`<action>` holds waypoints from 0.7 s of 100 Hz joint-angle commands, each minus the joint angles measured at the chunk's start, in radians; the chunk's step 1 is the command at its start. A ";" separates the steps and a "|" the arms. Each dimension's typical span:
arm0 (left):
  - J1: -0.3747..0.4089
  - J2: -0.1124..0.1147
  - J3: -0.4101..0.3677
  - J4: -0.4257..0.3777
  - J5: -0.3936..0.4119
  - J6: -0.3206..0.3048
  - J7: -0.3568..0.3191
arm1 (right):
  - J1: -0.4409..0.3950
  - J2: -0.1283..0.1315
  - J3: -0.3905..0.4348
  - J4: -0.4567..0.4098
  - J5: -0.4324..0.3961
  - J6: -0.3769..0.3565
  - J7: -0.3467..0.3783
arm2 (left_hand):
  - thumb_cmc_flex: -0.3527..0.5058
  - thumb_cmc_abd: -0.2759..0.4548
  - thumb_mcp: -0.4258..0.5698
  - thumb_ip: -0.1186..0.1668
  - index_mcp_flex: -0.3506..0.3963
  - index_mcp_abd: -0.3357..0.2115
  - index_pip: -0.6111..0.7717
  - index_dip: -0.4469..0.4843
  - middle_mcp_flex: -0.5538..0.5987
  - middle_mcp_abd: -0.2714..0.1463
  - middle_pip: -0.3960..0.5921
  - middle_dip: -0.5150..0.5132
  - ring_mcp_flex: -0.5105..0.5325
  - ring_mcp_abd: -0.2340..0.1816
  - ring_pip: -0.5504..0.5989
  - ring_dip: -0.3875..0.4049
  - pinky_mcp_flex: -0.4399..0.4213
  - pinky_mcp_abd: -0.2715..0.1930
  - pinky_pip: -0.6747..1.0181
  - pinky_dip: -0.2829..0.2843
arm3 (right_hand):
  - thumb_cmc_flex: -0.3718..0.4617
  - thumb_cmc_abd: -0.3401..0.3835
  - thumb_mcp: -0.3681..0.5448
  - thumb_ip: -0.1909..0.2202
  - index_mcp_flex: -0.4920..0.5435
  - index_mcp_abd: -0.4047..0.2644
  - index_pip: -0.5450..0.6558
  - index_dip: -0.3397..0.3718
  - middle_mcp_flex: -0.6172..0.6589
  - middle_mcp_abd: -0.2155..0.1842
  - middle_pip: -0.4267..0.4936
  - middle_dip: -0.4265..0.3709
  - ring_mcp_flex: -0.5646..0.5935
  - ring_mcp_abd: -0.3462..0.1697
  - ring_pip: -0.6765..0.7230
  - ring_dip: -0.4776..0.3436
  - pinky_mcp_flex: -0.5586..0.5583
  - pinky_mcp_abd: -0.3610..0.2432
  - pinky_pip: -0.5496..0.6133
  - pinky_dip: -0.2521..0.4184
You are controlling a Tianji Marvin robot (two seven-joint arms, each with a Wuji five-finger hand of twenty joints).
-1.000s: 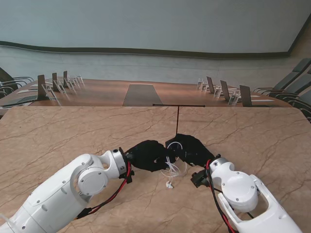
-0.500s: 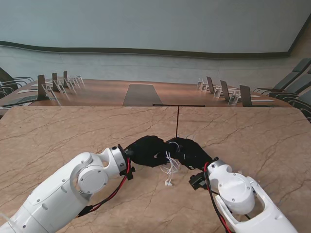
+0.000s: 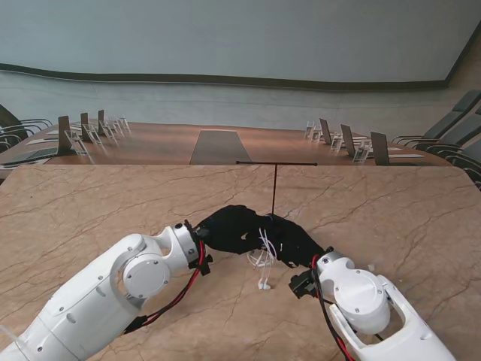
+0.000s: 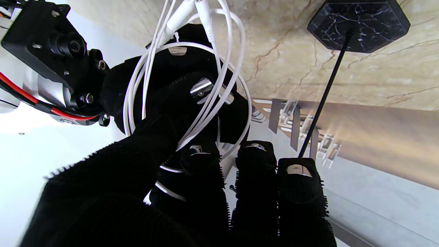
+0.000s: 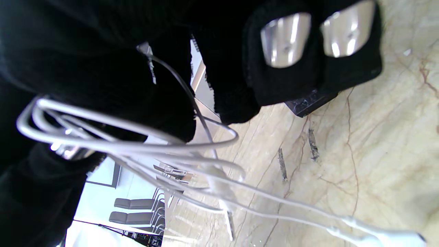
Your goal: Take the wired earphone off the rack, coil the cable and place them on the table
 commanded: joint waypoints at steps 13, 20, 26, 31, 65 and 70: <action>0.001 -0.004 -0.011 -0.003 0.007 0.001 0.001 | -0.024 0.016 0.017 -0.010 -0.052 -0.024 0.047 | 0.022 0.042 0.002 0.019 0.025 -0.045 0.114 0.058 0.009 0.000 0.024 0.011 -0.001 -0.005 0.019 -0.001 0.002 -0.006 0.036 0.006 | 0.004 0.077 -0.024 -0.034 -0.073 -0.099 0.095 -0.131 -0.083 0.213 0.019 -0.016 0.026 0.085 -0.008 -0.077 -0.023 0.007 0.116 -0.131; 0.004 -0.004 -0.017 -0.003 0.012 -0.002 0.003 | -0.031 0.021 0.029 -0.012 -0.066 -0.037 0.063 | 0.022 0.040 0.002 0.019 0.026 -0.044 0.114 0.058 0.009 0.001 0.024 0.011 -0.001 -0.005 0.019 0.000 0.002 -0.006 0.035 0.006 | -0.018 0.100 -0.081 -0.037 -0.132 -0.092 0.084 -0.200 -0.167 0.217 0.019 -0.038 -0.059 0.100 -0.029 -0.111 -0.134 0.007 0.047 -0.097; 0.007 -0.003 -0.022 -0.004 0.017 -0.003 0.005 | -0.038 0.023 0.036 -0.012 -0.082 -0.052 0.063 | 0.022 0.040 0.003 0.019 0.027 -0.044 0.114 0.057 0.009 0.001 0.024 0.010 0.000 -0.005 0.019 -0.001 0.002 -0.006 0.035 0.006 | -0.026 0.100 -0.099 -0.041 -0.157 -0.088 0.061 -0.232 -0.228 0.219 -0.004 -0.059 -0.139 0.118 -0.069 -0.117 -0.236 -0.004 -0.012 -0.073; 0.009 -0.003 -0.027 -0.005 0.020 -0.005 0.006 | -0.042 0.026 0.043 -0.012 -0.094 -0.062 0.067 | 0.022 0.039 0.003 0.019 0.028 -0.044 0.114 0.057 0.009 0.001 0.023 0.010 0.000 -0.005 0.019 -0.001 0.002 -0.006 0.035 0.005 | -0.044 0.112 -0.127 -0.053 -0.199 -0.083 0.039 -0.270 -0.307 0.216 -0.029 -0.098 -0.237 0.134 -0.133 -0.101 -0.353 -0.022 -0.099 -0.016; 0.019 0.001 -0.034 -0.014 0.026 0.000 -0.004 | -0.053 0.025 0.065 0.000 -0.120 -0.130 0.049 | 0.022 0.039 0.004 0.019 0.028 -0.044 0.114 0.057 0.008 0.004 0.022 0.010 -0.001 -0.008 0.018 -0.001 0.000 -0.008 0.033 0.004 | -0.168 0.267 -0.334 -0.045 -0.301 -0.050 -0.256 -0.383 -0.620 0.180 -0.115 -0.203 -0.591 0.134 -0.334 -0.092 -0.711 -0.151 -0.295 0.022; 0.020 0.001 -0.034 -0.014 0.027 0.002 -0.005 | -0.054 0.023 0.067 0.001 -0.112 -0.140 0.042 | 0.022 0.039 0.003 0.019 0.027 -0.045 0.114 0.057 0.009 0.003 0.022 0.010 -0.002 -0.008 0.017 -0.001 0.001 -0.008 0.033 0.004 | -0.180 0.279 -0.344 -0.041 -0.293 -0.052 -0.282 -0.389 -0.622 0.184 -0.123 -0.212 -0.599 0.142 -0.340 -0.093 -0.720 -0.145 -0.300 0.020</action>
